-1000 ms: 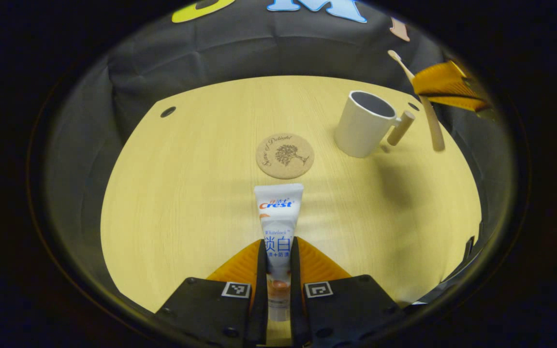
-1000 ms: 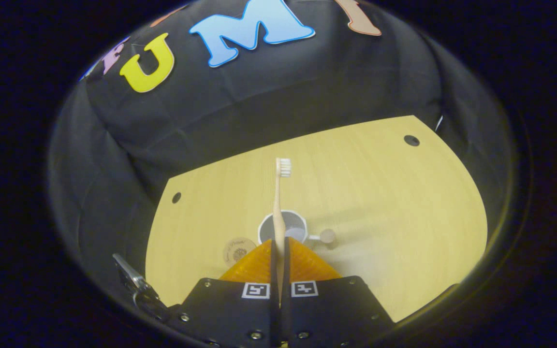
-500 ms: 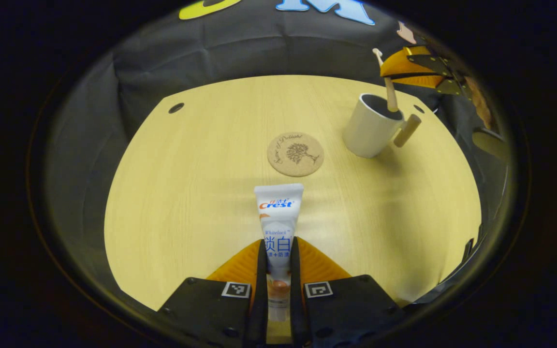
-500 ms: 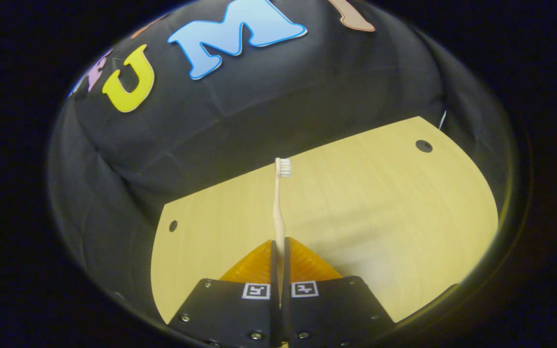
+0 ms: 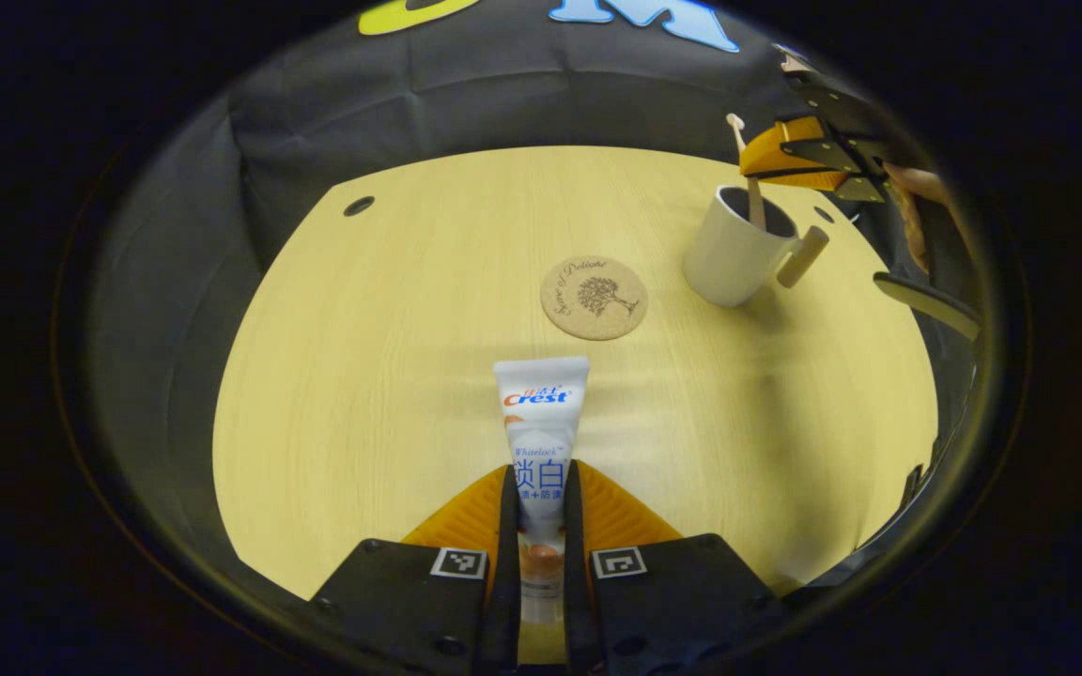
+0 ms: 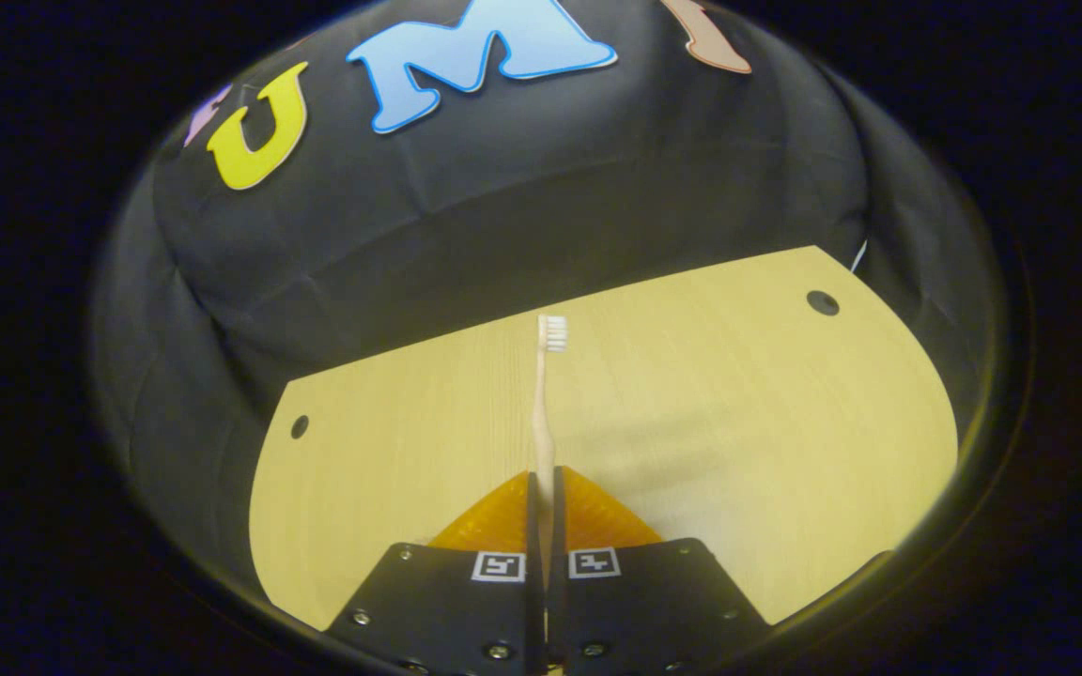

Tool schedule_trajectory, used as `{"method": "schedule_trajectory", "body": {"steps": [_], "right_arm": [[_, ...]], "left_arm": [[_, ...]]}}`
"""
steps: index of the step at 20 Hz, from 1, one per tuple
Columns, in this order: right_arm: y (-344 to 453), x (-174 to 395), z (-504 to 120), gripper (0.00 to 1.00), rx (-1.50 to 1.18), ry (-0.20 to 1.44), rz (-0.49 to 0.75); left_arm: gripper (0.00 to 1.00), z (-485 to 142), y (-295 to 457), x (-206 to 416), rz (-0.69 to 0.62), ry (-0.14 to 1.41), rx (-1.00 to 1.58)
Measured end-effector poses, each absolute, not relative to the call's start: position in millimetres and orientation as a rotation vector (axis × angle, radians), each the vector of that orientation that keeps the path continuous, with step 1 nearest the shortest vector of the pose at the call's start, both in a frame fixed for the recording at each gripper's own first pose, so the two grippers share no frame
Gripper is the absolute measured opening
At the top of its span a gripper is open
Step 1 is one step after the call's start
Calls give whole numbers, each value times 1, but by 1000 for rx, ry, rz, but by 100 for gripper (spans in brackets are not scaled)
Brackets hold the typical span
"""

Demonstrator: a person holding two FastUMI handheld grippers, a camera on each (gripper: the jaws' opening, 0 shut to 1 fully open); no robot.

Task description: Put the toothbrush and toothpaste on the desktop into the cup, then pick up the cup and place it on the coaster on the desktop.

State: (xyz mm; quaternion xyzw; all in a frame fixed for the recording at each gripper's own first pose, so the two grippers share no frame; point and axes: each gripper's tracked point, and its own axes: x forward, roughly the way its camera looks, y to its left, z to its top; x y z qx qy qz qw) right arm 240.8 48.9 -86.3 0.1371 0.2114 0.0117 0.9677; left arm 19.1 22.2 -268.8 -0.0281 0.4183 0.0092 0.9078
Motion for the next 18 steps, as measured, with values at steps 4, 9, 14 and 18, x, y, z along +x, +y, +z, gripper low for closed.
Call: {"method": "schedule_trajectory", "body": {"steps": [4, 9, 14, 18], "right_arm": [[61, 228, -92, 11, 237, 432, 71], [56, 209, -89, 13, 241, 411, 65], [32, 187, -80, 13, 261, 376, 34], [0, 168, -85, 13, 292, 374, -12]], "left_arm": [[27, -261, 9, 34, 15, 835, -51], [27, -249, -1, 61, -1, 765, -41], [27, -241, 5, 94, -20, 698, -32], [27, -229, 7, 131, -47, 635, -25]]}}
